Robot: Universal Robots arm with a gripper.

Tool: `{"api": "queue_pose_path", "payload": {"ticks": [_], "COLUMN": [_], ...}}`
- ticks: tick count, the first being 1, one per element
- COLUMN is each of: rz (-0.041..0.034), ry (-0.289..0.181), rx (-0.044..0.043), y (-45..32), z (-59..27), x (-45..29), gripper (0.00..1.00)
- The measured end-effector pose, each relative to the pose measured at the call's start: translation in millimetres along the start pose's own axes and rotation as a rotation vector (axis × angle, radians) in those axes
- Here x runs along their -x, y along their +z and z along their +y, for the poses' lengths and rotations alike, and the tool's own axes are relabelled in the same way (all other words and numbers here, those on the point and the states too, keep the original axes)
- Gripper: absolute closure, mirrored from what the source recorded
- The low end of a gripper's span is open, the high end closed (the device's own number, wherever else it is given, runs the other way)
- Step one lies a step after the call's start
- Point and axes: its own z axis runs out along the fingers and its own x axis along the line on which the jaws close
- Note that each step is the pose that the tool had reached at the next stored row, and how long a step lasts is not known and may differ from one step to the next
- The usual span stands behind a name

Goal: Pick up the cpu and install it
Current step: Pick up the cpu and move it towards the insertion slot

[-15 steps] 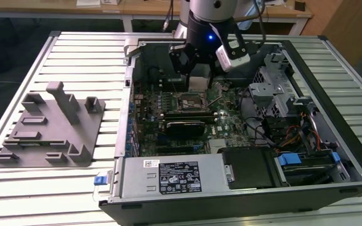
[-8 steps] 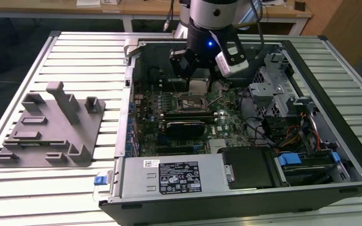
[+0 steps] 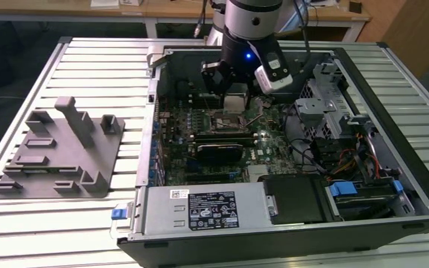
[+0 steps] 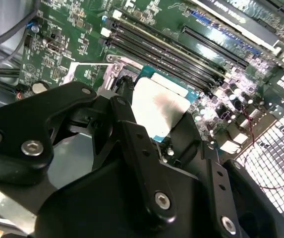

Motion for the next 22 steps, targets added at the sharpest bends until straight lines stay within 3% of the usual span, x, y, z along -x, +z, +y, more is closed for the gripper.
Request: {"api": "queue_pose_path", "payload": {"ticks": [7, 22], "rz": [0.0021, 0.0027], "ry": [-0.026, -0.034], "rx": [0.0119, 0.0121], "y": [7.8, 31.9], "z": [4.7, 21.0], "x": [-0.2, 0.4], "gripper": [0.45, 0.45]}}
